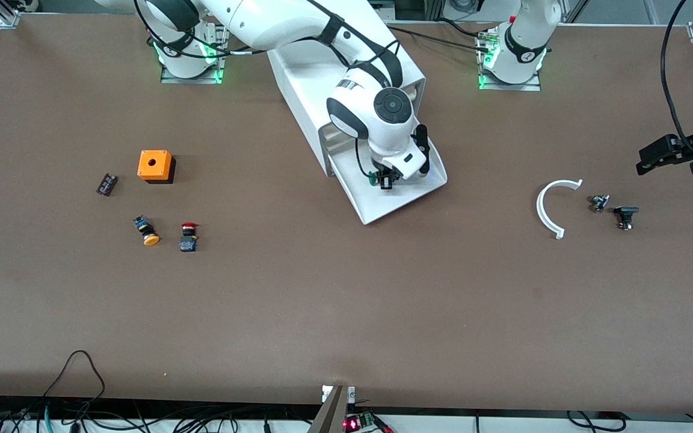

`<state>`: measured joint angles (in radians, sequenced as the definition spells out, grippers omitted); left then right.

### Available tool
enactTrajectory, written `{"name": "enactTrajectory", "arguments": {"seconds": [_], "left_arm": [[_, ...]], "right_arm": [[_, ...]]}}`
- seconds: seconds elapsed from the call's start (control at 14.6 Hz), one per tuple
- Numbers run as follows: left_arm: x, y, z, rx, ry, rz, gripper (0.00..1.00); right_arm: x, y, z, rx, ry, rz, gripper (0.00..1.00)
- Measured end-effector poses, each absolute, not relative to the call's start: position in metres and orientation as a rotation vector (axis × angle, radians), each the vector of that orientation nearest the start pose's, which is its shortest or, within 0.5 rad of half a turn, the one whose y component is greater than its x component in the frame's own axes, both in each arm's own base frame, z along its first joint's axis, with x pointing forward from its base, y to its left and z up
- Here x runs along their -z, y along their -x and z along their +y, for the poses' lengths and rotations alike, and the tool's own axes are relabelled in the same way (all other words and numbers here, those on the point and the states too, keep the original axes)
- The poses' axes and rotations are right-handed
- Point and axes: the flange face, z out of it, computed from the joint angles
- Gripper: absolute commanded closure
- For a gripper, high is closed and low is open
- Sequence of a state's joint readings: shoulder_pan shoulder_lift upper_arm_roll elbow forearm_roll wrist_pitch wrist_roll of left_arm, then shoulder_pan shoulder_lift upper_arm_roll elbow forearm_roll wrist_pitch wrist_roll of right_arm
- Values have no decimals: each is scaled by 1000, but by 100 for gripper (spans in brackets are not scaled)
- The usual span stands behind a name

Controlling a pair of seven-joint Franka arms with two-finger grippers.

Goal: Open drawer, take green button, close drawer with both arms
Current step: 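Grasp the green push-button switch in the drawer with the right gripper, then lift the switch out with the right gripper while the left gripper pushes the drawer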

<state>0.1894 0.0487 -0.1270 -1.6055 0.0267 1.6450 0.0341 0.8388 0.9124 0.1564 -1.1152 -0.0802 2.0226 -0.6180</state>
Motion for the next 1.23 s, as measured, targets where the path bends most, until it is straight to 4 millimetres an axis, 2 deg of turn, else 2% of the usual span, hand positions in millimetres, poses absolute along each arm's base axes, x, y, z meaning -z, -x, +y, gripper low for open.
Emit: {"name": "enactTrajectory", "arguments": {"seconds": [0.21,0.34,0.41,0.62,0.75,0.89,1.03,1.23], "left_arm": [[-584,-574,37,-21,3122,-45,0],[-578,-579,32,-14,3123,-34,0],[-573,-583,26,-7,3124,-36,0],[-545,-597,-1,13,3146,-66,0],[-517,-604,-17,11,3194,-84,0],[-481,-613,-35,26,3237,-139,0],[-440,-618,-64,65,3257,-218,0],[-384,-616,-122,72,3266,-352,0]], "right_arm": [[-267,-453,624,-4,-2236,2281,75],[-278,-456,626,-40,-2240,2280,76],[-293,-460,627,-80,-2245,2277,77],[-362,-479,612,-187,-2285,2219,77],[-402,-498,590,-239,-2366,2101,77],[-427,-523,563,-281,-2447,1976,77],[-436,-554,531,-297,-2514,1865,77],[-426,-601,472,-269,-2690,1570,77]]}}
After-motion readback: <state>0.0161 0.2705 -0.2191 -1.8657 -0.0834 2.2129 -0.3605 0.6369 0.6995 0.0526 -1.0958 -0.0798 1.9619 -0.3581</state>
